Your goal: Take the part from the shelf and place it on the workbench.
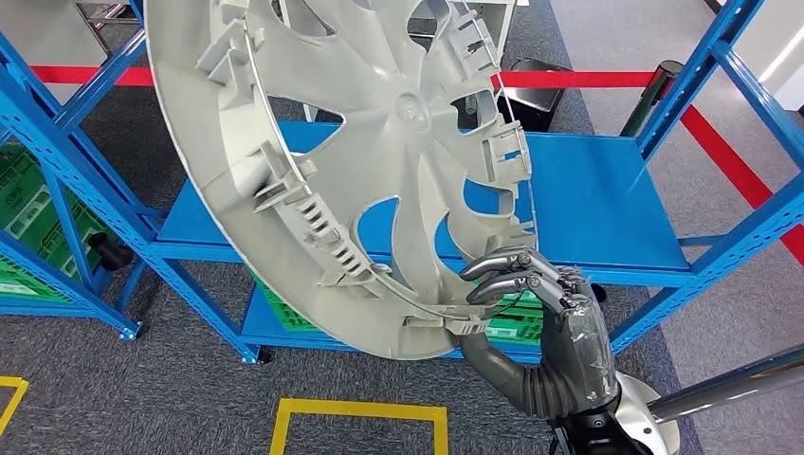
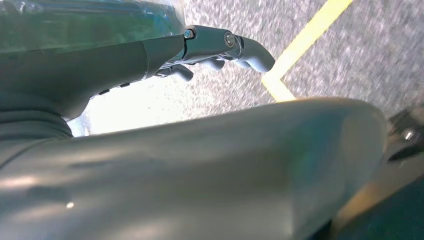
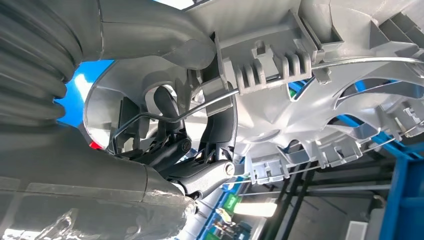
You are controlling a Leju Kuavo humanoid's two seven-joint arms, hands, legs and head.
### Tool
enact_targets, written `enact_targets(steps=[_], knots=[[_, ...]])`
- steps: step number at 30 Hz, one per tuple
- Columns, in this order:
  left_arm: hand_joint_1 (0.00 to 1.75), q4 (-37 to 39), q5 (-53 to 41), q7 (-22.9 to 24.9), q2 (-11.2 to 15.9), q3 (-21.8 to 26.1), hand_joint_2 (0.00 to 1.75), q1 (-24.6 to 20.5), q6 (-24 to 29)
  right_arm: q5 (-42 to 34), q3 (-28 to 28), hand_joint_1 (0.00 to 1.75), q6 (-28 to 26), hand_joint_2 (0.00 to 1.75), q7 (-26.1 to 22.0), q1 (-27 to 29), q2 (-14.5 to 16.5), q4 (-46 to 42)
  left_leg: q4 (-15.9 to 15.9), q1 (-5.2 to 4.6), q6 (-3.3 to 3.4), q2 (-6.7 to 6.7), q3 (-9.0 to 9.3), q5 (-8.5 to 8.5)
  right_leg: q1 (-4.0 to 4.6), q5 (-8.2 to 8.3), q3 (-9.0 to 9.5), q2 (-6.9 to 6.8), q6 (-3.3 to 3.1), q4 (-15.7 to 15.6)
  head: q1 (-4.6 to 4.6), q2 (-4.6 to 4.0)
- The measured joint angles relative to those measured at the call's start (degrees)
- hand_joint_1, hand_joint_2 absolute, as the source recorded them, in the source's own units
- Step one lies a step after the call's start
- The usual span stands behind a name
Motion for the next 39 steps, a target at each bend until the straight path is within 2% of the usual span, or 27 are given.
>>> enact_targets(steps=[1,2,4,6,7,9,10,11,14,15,16,17,19,21,22,24,25,26,27,29,30,31,32,34,36,37,39], knots=[[0.0,0.0,-0.02,0.0,-0.05,0.0,1.75,0.02,0.04,0.22,0.0,1.75,-0.13,1.75,0.01,0.24,-0.09,-0.01,0.1,0.03,-0.11,0.01,-0.77,0.49,-0.06,0.51,0.63,0.0,0.09,0.47,0.13,0.0],[0.0,0.0,-0.06,0.0,-0.09,0.0,1.75,0.03,0.11,0.49,-0.01,1.75,-0.27,1.75,0.03,0.45,-0.18,-0.04,0.25,0.08,-0.26,0.01,-1.57,0.97,-0.1,1.91,2.23,0.0,0.11,-1.05,0.24,0.0],[0.0,0.0,-0.14,-0.01,-0.17,0.0,1.75,0.01,0.33,1.05,-0.03,1.75,-0.56,1.75,0.12,0.72,-0.32,-0.3,0.79,0.06,-0.7,-0.01,-3.02,1.75,-0.09,4.24,7.37,0.0,-0.06,-8.28,0.4,-0.01],[0.0,0.0,-0.19,-0.03,-0.23,-0.01,1.75,-0.01,0.56,1.55,-0.13,1.75,-0.78,1.75,0.17,1.22,-0.47,-0.81,1.23,0.0,-1.3,-0.03,-3.9,2.54,0.13,4.37,10.92,0.17,-0.7,-14.13,0.31,0.0],[0.0,0.0,-0.19,-0.05,-0.25,-0.02,1.75,0.01,0.63,1.72,-0.19,1.75,-0.85,1.75,0.17,1.52,-0.56,-1.07,1.27,0.01,-1.66,-0.03,-4.17,3.01,0.3,4.12,11.33,0.28,-1.07,-15.21,0.28,0.0],[0.0,0.01,-0.19,-0.07,-0.23,-0.02,1.75,0.11,0.67,1.95,-0.28,1.75,-1.02,1.75,0.17,2.08,-0.73,-1.49,1.25,0.15,-2.38,-0.06,-4.49,3.62,0.34,4.85,10.63,0.3,-2.02,-15.37,0.25,-0.01],[0.0,0.01,-0.18,-0.07,-0.22,-0.02,1.75,0.16,0.69,2.03,-0.31,1.75,-1.08,1.75,0.18,2.26,-0.79,-1.66,1.73,0.21,-2.7,-0.05,-4.84,2.89,0.26,5.31,10.23,0.24,-2.53,-15.42,0.21,-0.01],[0.0,0.02,-0.17,-0.08,-0.2,-0.02,1.75,0.22,0.71,2.1,-0.34,1.75,-1.12,1.75,0.19,2.46,-0.83,-1.82,3.24,0.26,-2.99,-0.04,-5.36,1.05,0.14,5.87,9.76,0.14,-3.03,-15.51,-0.02,-0.01],[0.0,0.02,-0.13,-0.11,-0.22,-0.03,1.75,0.25,0.84,2.26,-0.42,1.75,-1.15,1.75,0.19,3.1,-0.91,-2.05,13.25,0.45,-3.59,0.02,-7.68,-6.85,0.2,7.42,7.98,-0.06,-3.67,-15.38,-0.84,0.0],[0.0,0.02,-0.12,-0.14,-0.24,-0.03,1.75,0.24,0.9,2.31,-0.44,1.75,-1.15,1.75,0.19,3.31,-0.95,-2.07,16.05,0.47,-3.66,0.02,-7.84,-7.87,0.29,7.89,7.28,-0.12,-3.68,-15.23,-0.98,0.0],[0.0,0.02,-0.09,-0.17,-0.26,-0.04,1.75,0.23,0.99,2.32,-0.45,1.75,-1.15,1.75,0.22,3.5,-0.99,-2.09,17.27,0.47,-3.62,0.02,-7.21,-7.69,0.39,8.34,6.51,-0.16,-3.67,-15.04,-1.06,0.0],[0.0,0.02,-0.01,-0.21,-0.27,-0.04,1.75,0.23,1.12,2.37,-0.46,1.75,-1.16,1.75,0.28,3.67,-1.04,-2.14,16.35,0.45,-3.45,0.01,-5.6,-6.54,0.48,8.77,5.72,-0.16,-3.63,-14.79,-1.15,0.0],[0.0,0.03,0.31,-0.35,-0.23,-0.03,1.75,0.14,1.45,2.54,-0.62,1.75,-1.17,1.75,0.46,4.02,-1.13,-2.33,9.55,0.27,-2.67,0.0,-0.17,-4.42,0.62,9.53,4.31,-0.14,-3.42,-14.24,-1.31,-0.01],[0.0,0.03,0.65,-0.51,-0.16,-0.02,1.75,-0.08,1.69,2.93,-0.95,1.75,-1.22,1.75,0.64,4.35,-1.21,-2.57,2.36,-0.1,-1.91,0.0,4.6,-4.6,0.72,10.3,3.4,-0.2,-2.89,-13.89,-1.36,0.0],[0.0,0.03,0.77,-0.56,-0.14,-0.02,1.75,-0.17,1.74,3.19,-1.13,1.75,-1.26,1.75,0.72,4.49,-1.24,-2.68,0.58,-0.29,-1.63,-0.01,5.52,-5.08,0.68,10.74,3.12,-0.25,-2.52,-13.87,-1.34,0.01],[0.0,0.02,0.96,-0.6,-0.23,-0.02,1.75,-0.15,1.68,3.74,-1.46,1.75,-1.34,1.75,0.95,4.71,-1.38,-2.92,-0.35,-0.35,-1.16,0.05,5.37,-4.56,0.56,11.46,2.73,-0.29,-1.79,-13.95,-1.3,0.0],[0.0,0.03,1.08,-0.56,-0.28,-0.02,1.75,-0.09,1.62,3.96,-1.62,1.75,-1.37,1.75,1.07,4.85,-1.51,-3.07,-0.59,-0.26,-0.84,0.15,4.98,-4.0,0.51,11.03,2.47,-0.21,-1.45,-13.73,-1.27,0.0],[0.0,0.04,1.21,-0.5,-0.33,-0.01,1.75,-0.05,1.56,4.18,-1.77,1.75,-1.4,1.75,1.21,5.0,-1.67,-3.21,-0.8,-0.12,-0.5,0.25,4.49,-3.34,0.46,9.54,2.05,-0.12,-1.15,-12.69,-1.1,-0.01],[0.0,0.06,1.37,-0.46,-0.38,-0.01,1.75,-0.03,1.55,4.34,-1.9,1.75,-1.43,1.75,1.35,5.14,-1.85,-3.33,-0.98,0.03,-0.22,0.34,3.87,-2.65,0.38,7.12,1.37,-0.03,-0.87,-10.6,-0.83,-0.01],[0.0,0.09,1.6,-0.4,-0.39,0.0,1.75,-0.08,1.57,4.52,-2.1,1.75,-1.48,1.75,1.57,5.42,-2.15,-3.48,-0.85,-0.02,0.09,0.39,2.36,-1.43,0.21,1.69,-0.29,0.02,-0.41,-3.71,-0.23,-0.01],[0.0,0.09,1.67,-0.39,-0.42,0.0,1.75,-0.08,1.57,4.54,-2.17,1.75,-1.48,1.75,1.68,5.56,-2.28,-3.52,-0.71,-0.03,0.07,0.39,1.46,-0.84,0.15,0.39,-0.74,0.02,-0.24,-0.51,-0.03,-0.01],[0.0,0.09,1.7,-0.37,-0.45,0.0,1.75,-0.08,1.56,4.54,-2.23,1.75,-1.48,1.75,1.79,5.68,-2.41,-3.56,-0.48,-0.02,0.01,0.4,0.47,-0.26,0.11,0.48,-0.53,0.01,-0.1,1.32,0.08,-0.01],[0.0,0.09,1.71,-0.35,-0.49,0.0,1.75,-0.08,1.55,4.54,-2.28,1.75,-1.49,1.75,1.92,5.76,-2.52,-3.58,-0.18,0.0,-0.1,0.4,-0.54,0.28,0.08,1.72,0.54,0.01,-0.05,1.24,0.17,-0.01],[0.0,0.09,1.71,-0.33,-0.54,0.0,1.75,-0.1,1.58,4.54,-2.4,1.75,-1.49,1.75,2.18,5.8,-2.69,-3.62,0.54,0.04,-0.43,0.38,-2.43,1.22,0.03,4.53,5.24,0.01,-0.18,-4.39,0.34,-0.01],[0.0,0.09,1.7,-0.38,-0.58,0.0,1.75,-0.14,1.63,4.54,-2.62,1.75,-1.49,1.75,2.41,5.79,-2.75,-3.75,1.22,-0.09,-0.95,0.33,-3.79,2.11,0.16,4.31,10.32,0.09,-0.7,-12.21,0.38,-0.01],[0.0,0.09,1.68,-0.42,-0.59,0.0,1.75,-0.14,1.67,4.52,-2.75,1.75,-1.5,1.75,2.5,5.76,-2.78,-3.84,1.38,-0.12,-1.28,0.31,-4.2,2.62,0.29,3.73,11.57,0.17,-1.04,-14.52,0.37,-0.01],[0.0,0.09,1.63,-0.48,-0.58,-0.01,1.75,-0.13,1.74,4.47,-2.99,1.75,-1.54,1.75,2.62,5.75,-2.86,-3.94,1.24,-0.04,-1.97,0.24,-4.64,3.69,0.41,3.95,11.32,0.28,-1.88,-15.45,0.29,-0.01]])
